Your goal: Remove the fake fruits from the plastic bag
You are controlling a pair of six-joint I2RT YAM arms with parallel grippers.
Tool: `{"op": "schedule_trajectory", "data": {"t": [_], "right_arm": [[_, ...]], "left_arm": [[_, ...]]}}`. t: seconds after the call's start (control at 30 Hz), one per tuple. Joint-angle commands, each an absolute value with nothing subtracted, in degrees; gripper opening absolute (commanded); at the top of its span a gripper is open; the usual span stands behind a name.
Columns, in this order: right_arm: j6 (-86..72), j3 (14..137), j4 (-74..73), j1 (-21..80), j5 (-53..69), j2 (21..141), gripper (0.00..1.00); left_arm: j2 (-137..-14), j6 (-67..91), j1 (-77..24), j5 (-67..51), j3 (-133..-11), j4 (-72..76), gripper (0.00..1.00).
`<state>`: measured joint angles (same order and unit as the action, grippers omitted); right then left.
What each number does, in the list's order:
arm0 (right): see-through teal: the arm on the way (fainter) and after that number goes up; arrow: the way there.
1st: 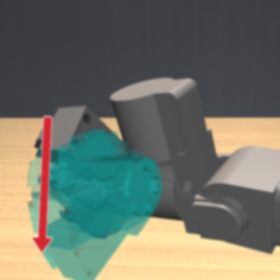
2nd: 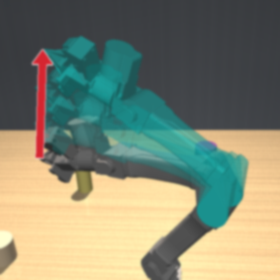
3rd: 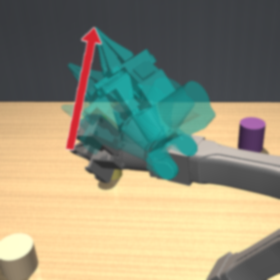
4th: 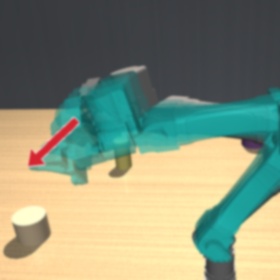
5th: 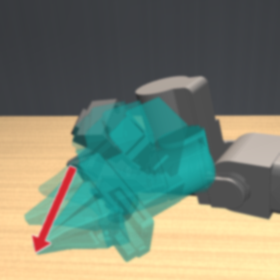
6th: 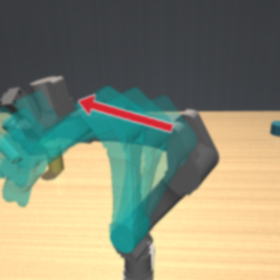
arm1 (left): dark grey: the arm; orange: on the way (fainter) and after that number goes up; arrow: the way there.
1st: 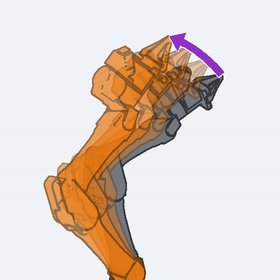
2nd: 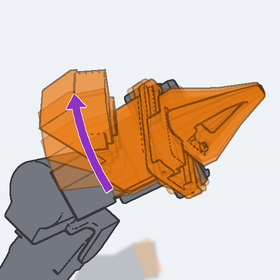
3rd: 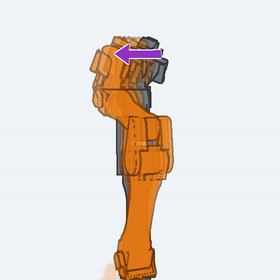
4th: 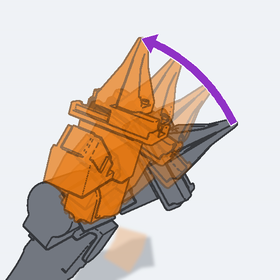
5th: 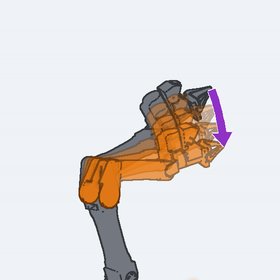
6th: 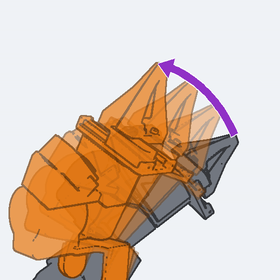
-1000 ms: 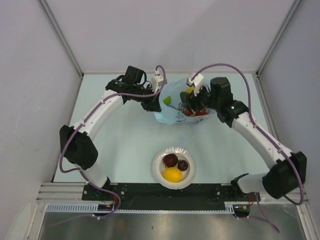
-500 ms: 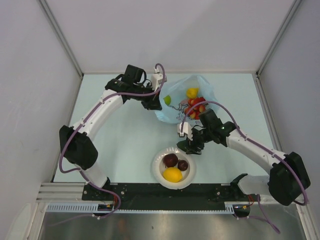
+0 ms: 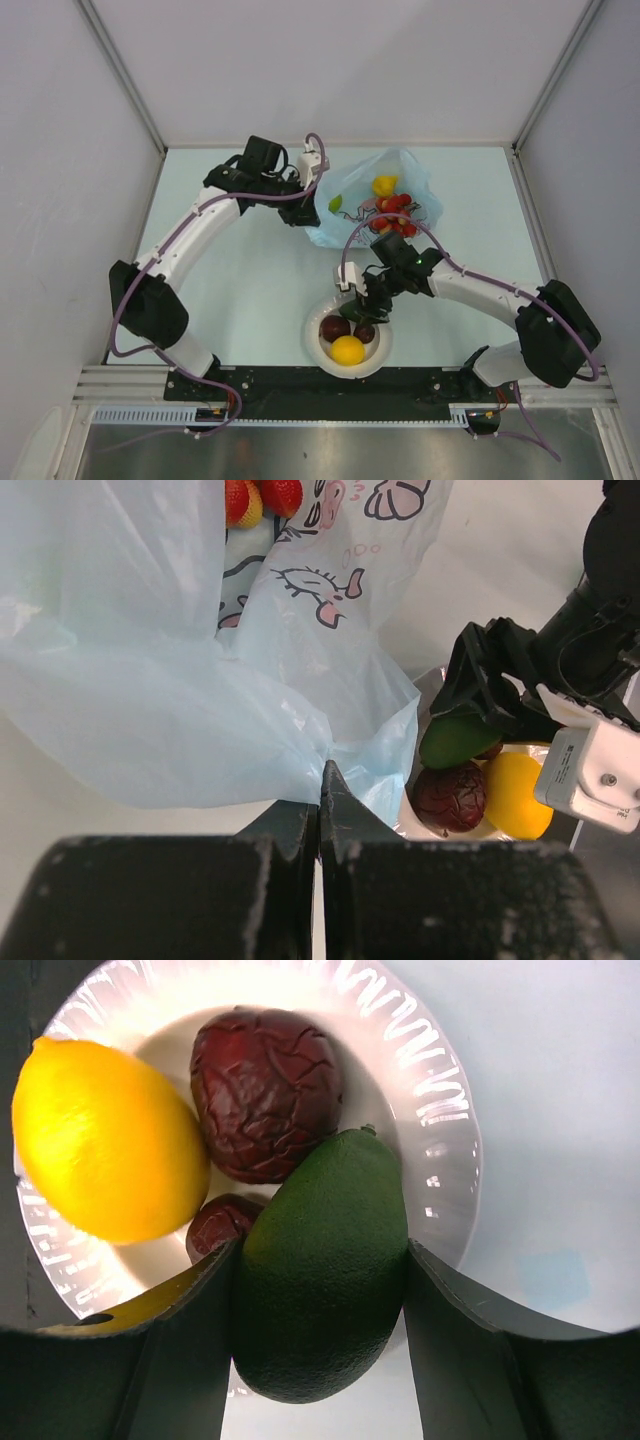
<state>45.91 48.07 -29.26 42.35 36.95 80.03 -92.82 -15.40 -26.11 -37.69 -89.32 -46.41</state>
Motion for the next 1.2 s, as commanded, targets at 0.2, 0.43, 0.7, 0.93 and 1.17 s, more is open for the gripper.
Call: {"op": "schedule_trajectory", "data": {"t": [0.2,0.43,0.7,0.93,1.17], "right_arm": [[41.04,47.29,-24.26,44.56,37.44,81.83,0.48],[37.71,47.28,-23.47,44.04,36.57,78.23,1.0],[36.74,52.46,-30.49,40.44,34.45,67.25,1.0],[19.73,57.56,-12.62,32.97,23.94,64.77,0.95],[17.92,63.0,-0.53,27.69,13.63,78.64,0.52]], "left_arm": [[-88.07,-16.17,-26.1,-38.32,-86.31,-45.53,0.0],[-88.77,-15.91,-26.1,-38.5,-87.54,-45.7,0.0],[-89.65,-15.56,-26.1,-39.46,-89.21,-45.53,0.0],[-89.83,-14.42,-26.1,-40.52,-91.31,-45.26,0.0],[-88.6,-14.41,-26.1,-42.71,-92.72,-45.97,0.0]]}}
